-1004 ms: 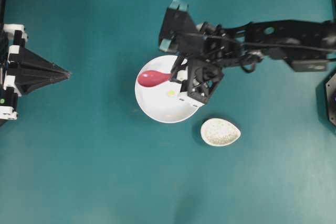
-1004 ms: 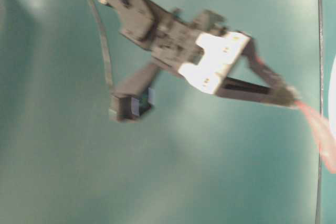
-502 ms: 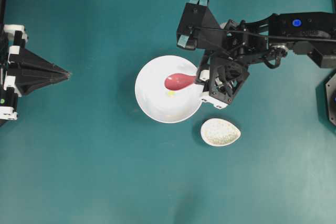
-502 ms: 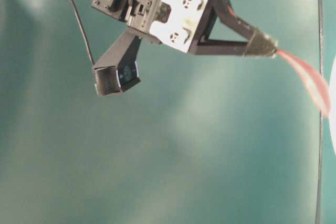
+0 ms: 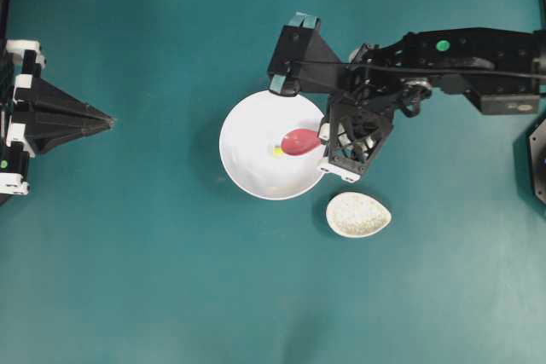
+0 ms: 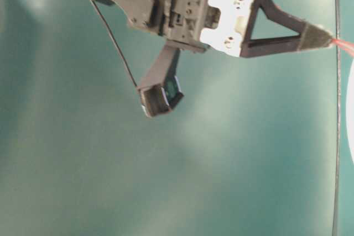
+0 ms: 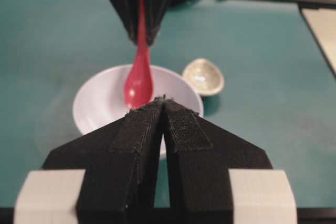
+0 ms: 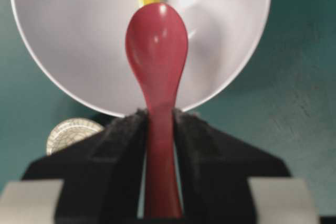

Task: Scoop the yellow hexagonal prism block from the bowl with a spoon using the right arm.

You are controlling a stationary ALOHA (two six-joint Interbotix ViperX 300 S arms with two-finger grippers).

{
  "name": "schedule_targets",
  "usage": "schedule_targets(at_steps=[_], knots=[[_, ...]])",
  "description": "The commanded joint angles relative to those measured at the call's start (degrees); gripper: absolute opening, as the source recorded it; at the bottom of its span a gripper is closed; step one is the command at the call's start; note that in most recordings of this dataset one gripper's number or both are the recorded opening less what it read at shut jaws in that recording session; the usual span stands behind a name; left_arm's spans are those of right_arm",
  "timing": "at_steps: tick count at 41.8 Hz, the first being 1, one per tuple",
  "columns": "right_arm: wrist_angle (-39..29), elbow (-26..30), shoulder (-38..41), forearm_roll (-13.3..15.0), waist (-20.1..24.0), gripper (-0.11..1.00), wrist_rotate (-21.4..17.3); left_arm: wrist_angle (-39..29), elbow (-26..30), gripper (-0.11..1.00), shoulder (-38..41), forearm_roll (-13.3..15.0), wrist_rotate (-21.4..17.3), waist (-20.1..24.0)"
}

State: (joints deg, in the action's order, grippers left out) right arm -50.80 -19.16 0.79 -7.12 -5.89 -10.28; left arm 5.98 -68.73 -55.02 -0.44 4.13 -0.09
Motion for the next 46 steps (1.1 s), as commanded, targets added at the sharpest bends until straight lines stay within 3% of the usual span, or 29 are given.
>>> schedule_targets(at_steps=[1, 29, 46], knots=[[-0.8, 1.8, -0.1, -0.2, 0.1, 0.23, -0.2, 0.3, 0.4, 0.01, 0.5, -0.1, 0.1, -0.1], [-1.2, 1.9, 2.5, -0.7, 0.1, 0.23, 0.1, 0.3, 0.4, 0.01, 0.5, -0.2, 0.1, 0.0], [3.7, 2.0, 3.8, -0.7, 0.9, 0.23, 0.9, 0.3, 0.4, 0.01, 0.5, -0.2, 0.1, 0.0]])
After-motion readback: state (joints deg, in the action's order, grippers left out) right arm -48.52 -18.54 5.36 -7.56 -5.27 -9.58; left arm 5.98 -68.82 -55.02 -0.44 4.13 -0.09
